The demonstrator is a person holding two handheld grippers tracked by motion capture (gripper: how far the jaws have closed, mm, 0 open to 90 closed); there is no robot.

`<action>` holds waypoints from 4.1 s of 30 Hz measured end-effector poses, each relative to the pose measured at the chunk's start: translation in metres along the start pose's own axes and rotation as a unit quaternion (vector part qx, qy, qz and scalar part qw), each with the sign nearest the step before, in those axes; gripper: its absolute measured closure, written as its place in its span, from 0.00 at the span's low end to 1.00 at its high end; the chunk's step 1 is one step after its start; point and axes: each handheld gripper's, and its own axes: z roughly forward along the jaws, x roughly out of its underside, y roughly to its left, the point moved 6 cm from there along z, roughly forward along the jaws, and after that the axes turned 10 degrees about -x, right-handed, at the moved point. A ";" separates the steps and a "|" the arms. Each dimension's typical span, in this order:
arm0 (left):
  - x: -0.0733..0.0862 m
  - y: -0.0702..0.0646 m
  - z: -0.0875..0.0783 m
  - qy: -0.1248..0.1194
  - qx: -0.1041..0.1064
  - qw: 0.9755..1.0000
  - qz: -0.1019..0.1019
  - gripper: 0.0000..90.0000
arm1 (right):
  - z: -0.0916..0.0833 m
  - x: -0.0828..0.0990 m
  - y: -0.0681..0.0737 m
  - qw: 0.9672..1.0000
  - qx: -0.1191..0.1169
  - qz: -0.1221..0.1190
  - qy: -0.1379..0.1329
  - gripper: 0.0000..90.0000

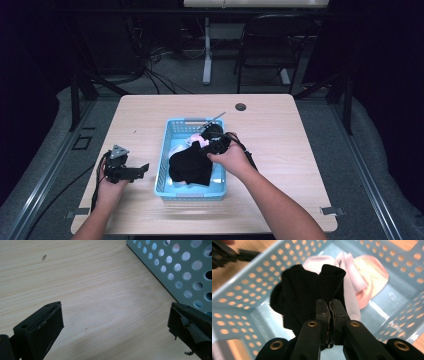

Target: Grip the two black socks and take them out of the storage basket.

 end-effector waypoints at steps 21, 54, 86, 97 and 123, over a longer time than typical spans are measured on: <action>0.000 0.000 0.000 0.000 -0.001 1.000 0.001 0.00 | -0.066 -0.029 0.029 0.998 0.010 -0.042 -0.049 0.97; 0.000 0.000 0.000 0.001 -0.002 1.000 0.000 0.00 | -0.128 -0.012 0.033 0.996 0.031 -0.046 -0.074 0.97; 0.000 0.001 0.000 0.002 -0.005 1.000 0.000 0.00 | -0.181 0.069 -0.019 0.991 0.086 0.033 -0.100 0.97; 0.000 0.001 0.000 0.002 -0.007 1.000 0.001 0.00 | -0.160 0.104 -0.041 0.990 0.094 0.064 -0.085 0.97; 0.001 0.001 0.001 0.004 -0.006 1.000 0.001 0.00 | -0.136 0.161 -0.127 0.972 0.148 0.171 -0.069 0.87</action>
